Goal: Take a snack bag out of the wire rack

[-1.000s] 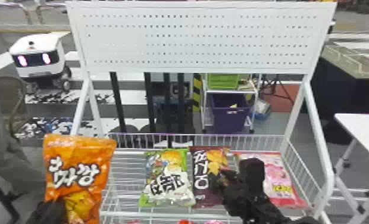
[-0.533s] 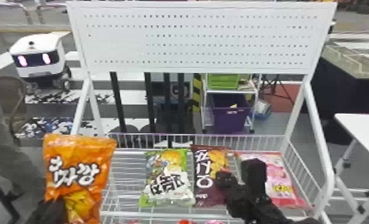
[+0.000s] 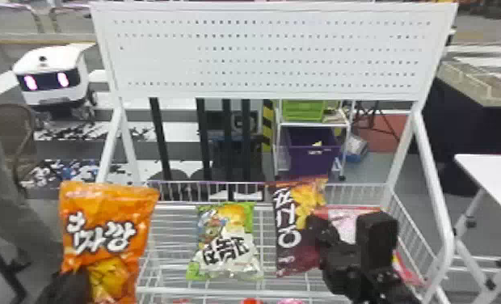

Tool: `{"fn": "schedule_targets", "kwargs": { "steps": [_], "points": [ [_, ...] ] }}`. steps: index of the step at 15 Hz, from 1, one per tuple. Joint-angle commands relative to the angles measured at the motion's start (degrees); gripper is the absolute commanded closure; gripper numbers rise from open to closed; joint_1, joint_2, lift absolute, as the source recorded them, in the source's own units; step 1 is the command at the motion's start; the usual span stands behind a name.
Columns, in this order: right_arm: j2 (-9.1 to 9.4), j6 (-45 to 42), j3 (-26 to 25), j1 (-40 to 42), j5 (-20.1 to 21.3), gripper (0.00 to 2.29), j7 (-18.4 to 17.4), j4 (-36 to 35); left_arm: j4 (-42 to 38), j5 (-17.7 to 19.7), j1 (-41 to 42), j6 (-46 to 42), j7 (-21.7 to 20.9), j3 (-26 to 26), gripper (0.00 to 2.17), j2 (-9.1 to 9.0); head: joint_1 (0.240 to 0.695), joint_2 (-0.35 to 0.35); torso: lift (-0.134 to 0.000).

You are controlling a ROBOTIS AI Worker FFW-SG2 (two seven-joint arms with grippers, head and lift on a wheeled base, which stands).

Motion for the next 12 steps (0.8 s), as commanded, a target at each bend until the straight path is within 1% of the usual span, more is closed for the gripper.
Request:
{"fn": "schedule_targets", "kwargs": {
  "steps": [1,2,4,7,9,12],
  "points": [
    [-1.8,-1.4,-2.1,5.9,0.3,2.25,-0.1,-8.9,-0.1,0.0,0.0,0.0,0.0,-0.1,1.96,0.08,0.499,0.0,0.0],
    [-2.5,-2.4,-3.7,9.2,1.3,2.25,0.0,-12.9,-0.1,0.0,0.0,0.0,0.0,-0.1,1.96,0.08,0.499,0.0,0.0],
    [-2.85,-6.8,-5.7,16.4,3.6,2.25,0.1,-17.6,-0.2,0.1,0.0,0.0,0.0,-0.3,1.96,0.17,0.499,0.0,0.0],
    [-2.5,-20.2,-10.8,28.5,4.1,2.25,0.9,-20.7,-0.1,0.1,-0.4,0.0,0.0,-0.6,1.96,0.44,0.499,0.0,0.0],
    [-1.88,-26.1,-14.0,34.2,4.2,2.25,1.8,-20.9,0.0,0.2,-0.6,0.0,0.0,-0.7,1.96,0.44,0.499,0.0,0.0],
    [1.54,-33.2,-19.4,41.8,4.1,2.25,6.4,-21.5,0.0,0.2,-0.6,0.0,0.0,-0.7,1.96,0.44,0.499,0.0,0.0]
  ]
}}
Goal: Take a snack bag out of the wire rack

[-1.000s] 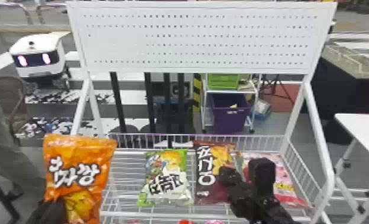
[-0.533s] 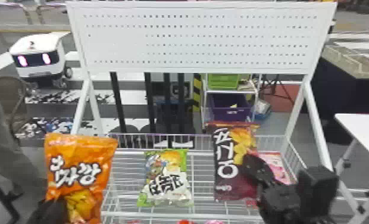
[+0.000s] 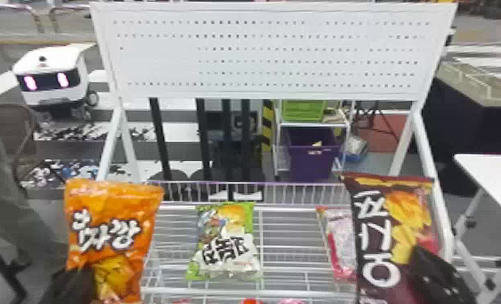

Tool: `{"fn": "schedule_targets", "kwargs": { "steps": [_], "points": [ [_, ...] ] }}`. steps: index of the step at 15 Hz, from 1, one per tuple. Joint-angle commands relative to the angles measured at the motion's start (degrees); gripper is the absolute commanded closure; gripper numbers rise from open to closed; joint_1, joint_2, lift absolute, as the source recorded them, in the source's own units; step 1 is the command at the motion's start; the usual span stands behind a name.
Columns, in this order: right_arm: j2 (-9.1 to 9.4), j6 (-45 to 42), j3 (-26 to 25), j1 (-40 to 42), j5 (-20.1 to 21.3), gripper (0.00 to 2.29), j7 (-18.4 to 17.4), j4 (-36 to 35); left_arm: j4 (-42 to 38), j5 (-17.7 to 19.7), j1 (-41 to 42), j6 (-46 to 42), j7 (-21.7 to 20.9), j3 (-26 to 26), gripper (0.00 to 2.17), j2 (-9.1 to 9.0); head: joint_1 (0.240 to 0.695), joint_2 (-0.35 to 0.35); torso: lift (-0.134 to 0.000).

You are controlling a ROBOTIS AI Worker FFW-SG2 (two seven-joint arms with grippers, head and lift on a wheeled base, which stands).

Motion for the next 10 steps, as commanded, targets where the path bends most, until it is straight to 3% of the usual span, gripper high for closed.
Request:
{"fn": "schedule_targets", "kwargs": {
  "steps": [1,4,10],
  "points": [
    [2.56,-6.0,-4.0,5.8,-0.1,2.25,1.8,-0.3,0.0,0.0,-0.1,0.0,0.1,0.1,1.96,0.0,0.499,0.0,0.0],
    [5.19,-10.4,-6.6,9.3,-0.2,2.25,3.9,-0.7,0.0,-0.1,-0.2,0.0,0.1,0.0,1.96,-0.09,0.499,0.0,0.0],
    [5.46,-10.7,-5.9,9.3,0.3,2.25,3.9,-1.0,0.0,-0.1,0.0,0.0,0.1,0.0,1.96,-0.18,0.499,0.0,0.0]
  ]
}}
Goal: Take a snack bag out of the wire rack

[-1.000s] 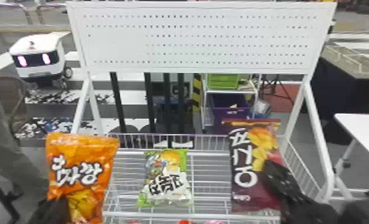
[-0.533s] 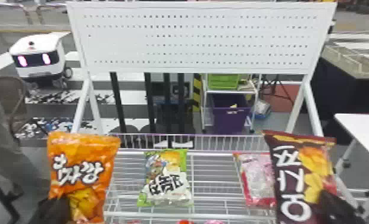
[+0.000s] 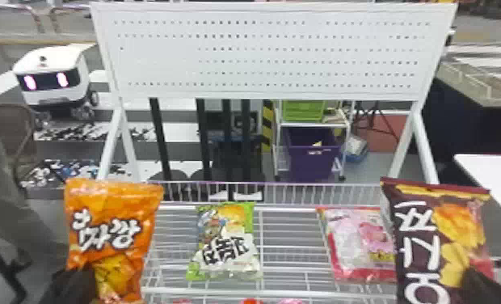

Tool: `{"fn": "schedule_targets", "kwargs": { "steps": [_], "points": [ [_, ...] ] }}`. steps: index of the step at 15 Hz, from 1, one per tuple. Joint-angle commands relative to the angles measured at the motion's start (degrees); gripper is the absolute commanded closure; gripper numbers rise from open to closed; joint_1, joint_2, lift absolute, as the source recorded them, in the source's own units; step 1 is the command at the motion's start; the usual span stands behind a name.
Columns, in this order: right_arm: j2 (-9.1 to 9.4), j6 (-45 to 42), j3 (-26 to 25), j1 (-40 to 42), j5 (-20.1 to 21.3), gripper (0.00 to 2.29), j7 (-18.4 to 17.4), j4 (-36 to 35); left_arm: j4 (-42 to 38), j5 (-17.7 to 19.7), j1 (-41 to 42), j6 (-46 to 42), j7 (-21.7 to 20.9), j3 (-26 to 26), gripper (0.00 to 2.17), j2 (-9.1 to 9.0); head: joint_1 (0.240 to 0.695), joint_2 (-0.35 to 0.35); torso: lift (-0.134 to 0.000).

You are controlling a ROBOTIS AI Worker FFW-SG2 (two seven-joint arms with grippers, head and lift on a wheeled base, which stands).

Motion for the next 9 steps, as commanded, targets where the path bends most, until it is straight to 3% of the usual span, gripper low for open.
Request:
{"fn": "schedule_targets", "kwargs": {
  "steps": [1,9],
  "points": [
    [0.0,0.0,0.3,-0.1,0.3,2.25,0.0,-0.4,0.0,0.0,0.1,0.0,0.1,0.1,1.96,0.0,0.499,0.0,0.0],
    [0.09,0.0,0.3,0.1,0.3,2.25,0.0,-0.4,-0.1,0.0,0.2,0.0,0.1,0.0,1.96,0.0,0.499,0.0,0.0]
  ]
}}
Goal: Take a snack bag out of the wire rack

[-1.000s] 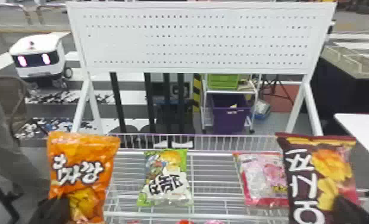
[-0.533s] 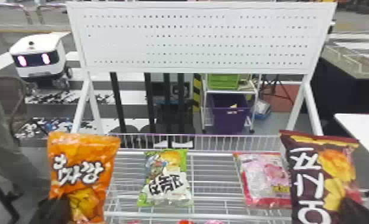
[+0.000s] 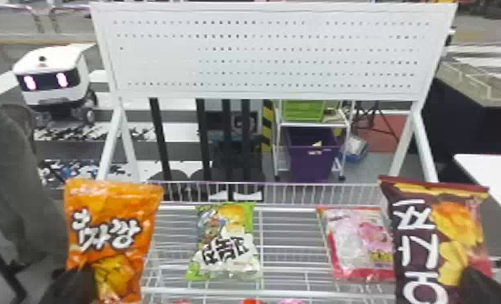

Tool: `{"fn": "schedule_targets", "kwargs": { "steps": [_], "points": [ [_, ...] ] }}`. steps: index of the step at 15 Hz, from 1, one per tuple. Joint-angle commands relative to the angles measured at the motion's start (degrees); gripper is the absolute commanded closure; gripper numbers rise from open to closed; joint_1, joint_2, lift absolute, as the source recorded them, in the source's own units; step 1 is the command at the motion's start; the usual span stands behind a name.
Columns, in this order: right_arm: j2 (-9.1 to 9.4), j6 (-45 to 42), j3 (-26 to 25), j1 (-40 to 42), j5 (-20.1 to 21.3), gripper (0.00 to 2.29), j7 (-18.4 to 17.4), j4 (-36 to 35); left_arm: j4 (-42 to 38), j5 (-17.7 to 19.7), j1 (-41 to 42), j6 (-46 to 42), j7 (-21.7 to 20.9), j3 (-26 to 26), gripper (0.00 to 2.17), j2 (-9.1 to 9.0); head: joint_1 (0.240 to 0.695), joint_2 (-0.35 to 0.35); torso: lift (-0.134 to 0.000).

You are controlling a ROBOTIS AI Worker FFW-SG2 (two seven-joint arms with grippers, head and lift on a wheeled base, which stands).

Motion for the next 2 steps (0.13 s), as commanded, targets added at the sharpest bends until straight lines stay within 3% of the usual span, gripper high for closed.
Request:
{"fn": "schedule_targets", "kwargs": {
  "steps": [1,2],
  "points": [
    [0.0,0.0,0.0,0.0,0.0,2.25,0.1,-0.1,0.0,0.0,0.0,0.0,0.0,0.1,1.96,0.0,0.499,0.0,0.0],
    [0.0,0.0,0.0,0.0,0.0,2.25,0.2,-0.1,0.0,0.0,0.1,0.0,0.0,0.0,1.96,0.0,0.499,0.0,0.0]
  ]
}}
